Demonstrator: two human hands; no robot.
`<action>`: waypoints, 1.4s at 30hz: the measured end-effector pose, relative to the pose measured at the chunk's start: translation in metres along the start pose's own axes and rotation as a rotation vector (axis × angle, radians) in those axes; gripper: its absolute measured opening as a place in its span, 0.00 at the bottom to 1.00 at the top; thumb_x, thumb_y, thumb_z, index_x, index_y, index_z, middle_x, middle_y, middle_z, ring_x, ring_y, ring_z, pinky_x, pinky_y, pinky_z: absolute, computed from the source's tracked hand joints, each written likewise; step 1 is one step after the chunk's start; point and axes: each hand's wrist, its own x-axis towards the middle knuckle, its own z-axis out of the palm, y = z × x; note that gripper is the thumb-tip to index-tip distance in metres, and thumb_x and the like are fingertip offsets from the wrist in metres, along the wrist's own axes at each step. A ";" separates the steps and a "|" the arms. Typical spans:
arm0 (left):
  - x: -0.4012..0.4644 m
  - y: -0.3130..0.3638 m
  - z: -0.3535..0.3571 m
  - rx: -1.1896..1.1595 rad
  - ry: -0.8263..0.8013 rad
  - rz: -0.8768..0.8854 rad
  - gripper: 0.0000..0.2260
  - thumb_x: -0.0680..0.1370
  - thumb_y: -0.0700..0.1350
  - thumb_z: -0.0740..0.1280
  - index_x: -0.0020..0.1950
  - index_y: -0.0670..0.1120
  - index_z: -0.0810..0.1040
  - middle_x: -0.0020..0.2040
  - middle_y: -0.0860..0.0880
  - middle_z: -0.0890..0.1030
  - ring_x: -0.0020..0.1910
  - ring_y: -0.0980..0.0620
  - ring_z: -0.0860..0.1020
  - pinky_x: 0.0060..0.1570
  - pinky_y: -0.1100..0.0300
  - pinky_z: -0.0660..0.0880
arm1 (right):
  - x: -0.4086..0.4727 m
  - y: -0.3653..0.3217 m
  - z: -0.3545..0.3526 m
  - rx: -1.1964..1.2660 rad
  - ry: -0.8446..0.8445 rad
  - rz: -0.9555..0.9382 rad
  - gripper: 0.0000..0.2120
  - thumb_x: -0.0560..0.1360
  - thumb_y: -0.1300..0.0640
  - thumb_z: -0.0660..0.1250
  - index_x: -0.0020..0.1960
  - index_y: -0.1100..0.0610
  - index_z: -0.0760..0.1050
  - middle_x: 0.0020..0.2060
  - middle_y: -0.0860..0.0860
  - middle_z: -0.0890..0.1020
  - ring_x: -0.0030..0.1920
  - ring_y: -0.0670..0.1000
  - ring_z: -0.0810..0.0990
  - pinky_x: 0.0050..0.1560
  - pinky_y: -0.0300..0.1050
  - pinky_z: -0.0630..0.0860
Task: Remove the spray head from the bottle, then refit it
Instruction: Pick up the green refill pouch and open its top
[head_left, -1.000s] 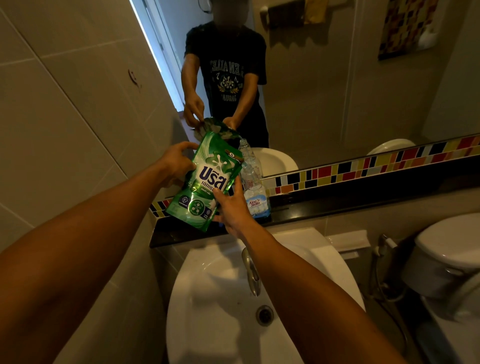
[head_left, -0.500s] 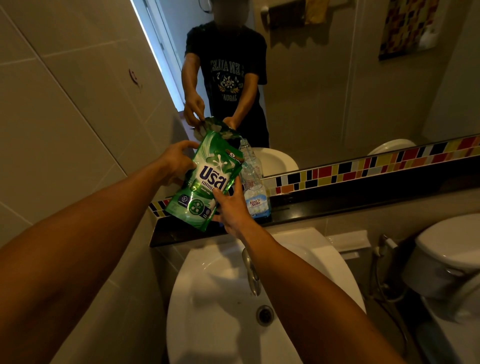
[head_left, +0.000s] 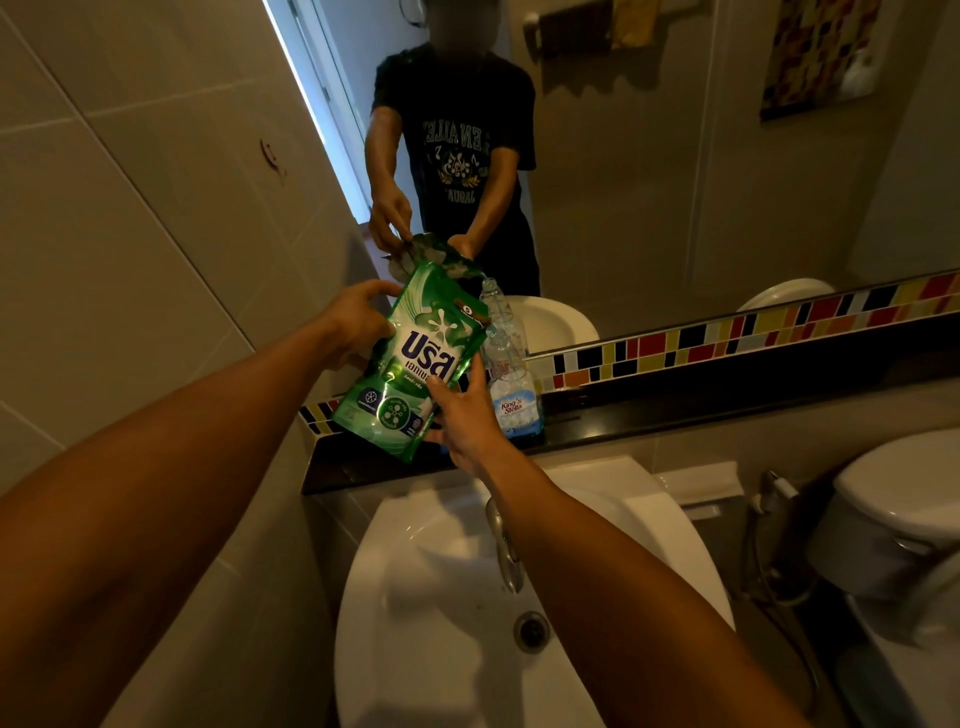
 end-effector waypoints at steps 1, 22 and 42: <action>0.000 0.000 0.000 0.002 -0.003 0.000 0.25 0.80 0.31 0.64 0.71 0.55 0.71 0.60 0.37 0.79 0.45 0.45 0.81 0.34 0.47 0.80 | 0.000 0.000 0.001 0.001 0.001 0.000 0.34 0.83 0.62 0.65 0.79 0.36 0.56 0.67 0.53 0.79 0.65 0.61 0.82 0.53 0.72 0.82; -0.002 0.006 -0.002 0.044 -0.008 0.009 0.26 0.80 0.31 0.63 0.73 0.54 0.70 0.59 0.38 0.78 0.44 0.46 0.80 0.34 0.48 0.79 | -0.002 -0.002 0.004 0.006 0.009 0.008 0.35 0.84 0.62 0.64 0.80 0.34 0.54 0.69 0.54 0.79 0.66 0.61 0.81 0.53 0.69 0.83; -0.003 0.008 -0.006 0.052 -0.024 0.016 0.26 0.79 0.31 0.64 0.71 0.54 0.71 0.56 0.38 0.79 0.46 0.44 0.81 0.39 0.43 0.81 | -0.005 -0.003 0.008 0.026 0.006 0.017 0.35 0.84 0.62 0.63 0.80 0.35 0.53 0.69 0.54 0.79 0.66 0.61 0.81 0.50 0.65 0.84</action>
